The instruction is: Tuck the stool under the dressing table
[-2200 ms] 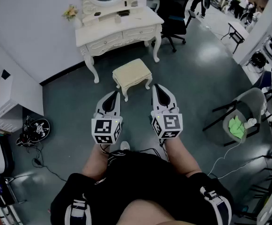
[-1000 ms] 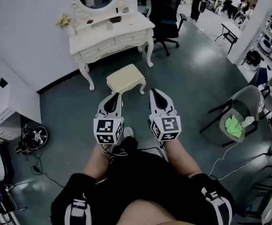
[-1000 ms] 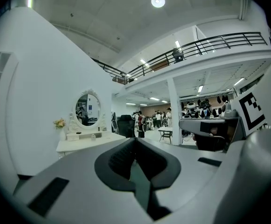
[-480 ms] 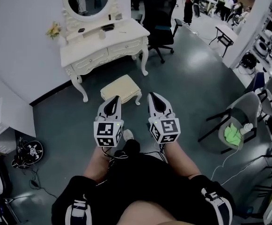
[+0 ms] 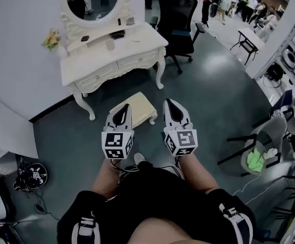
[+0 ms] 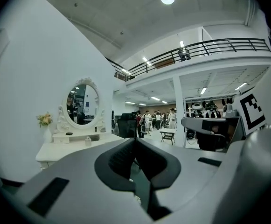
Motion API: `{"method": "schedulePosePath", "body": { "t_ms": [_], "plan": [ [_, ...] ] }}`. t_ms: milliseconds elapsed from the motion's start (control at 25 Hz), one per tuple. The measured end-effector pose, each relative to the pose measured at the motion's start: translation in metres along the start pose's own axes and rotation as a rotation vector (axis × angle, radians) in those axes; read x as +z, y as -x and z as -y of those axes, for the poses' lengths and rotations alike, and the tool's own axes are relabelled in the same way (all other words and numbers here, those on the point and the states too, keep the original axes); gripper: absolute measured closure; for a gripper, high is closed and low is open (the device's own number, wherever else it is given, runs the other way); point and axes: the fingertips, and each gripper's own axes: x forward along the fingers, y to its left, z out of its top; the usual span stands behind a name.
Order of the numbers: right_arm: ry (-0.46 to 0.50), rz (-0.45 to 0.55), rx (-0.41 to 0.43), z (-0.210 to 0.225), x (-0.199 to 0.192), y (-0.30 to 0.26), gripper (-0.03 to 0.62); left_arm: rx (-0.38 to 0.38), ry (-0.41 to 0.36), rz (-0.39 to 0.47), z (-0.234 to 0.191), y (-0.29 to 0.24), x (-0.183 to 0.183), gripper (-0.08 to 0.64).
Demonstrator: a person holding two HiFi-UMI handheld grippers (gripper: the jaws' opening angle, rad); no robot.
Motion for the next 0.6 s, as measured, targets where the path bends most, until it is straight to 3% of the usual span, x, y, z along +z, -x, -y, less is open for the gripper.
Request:
{"method": "schedulePosePath", "body": {
  "t_ms": [320,600],
  "plan": [
    [-0.015,-0.054,0.035,0.026,-0.021,-0.144,0.575,0.059,0.037,-0.021,-0.098,-0.104,0.008,0.541],
    [-0.028,-0.094,0.075,0.035,-0.039,-0.226,0.575,0.109,0.066,-0.067,-0.155,-0.157,-0.001,0.541]
  ]
}}
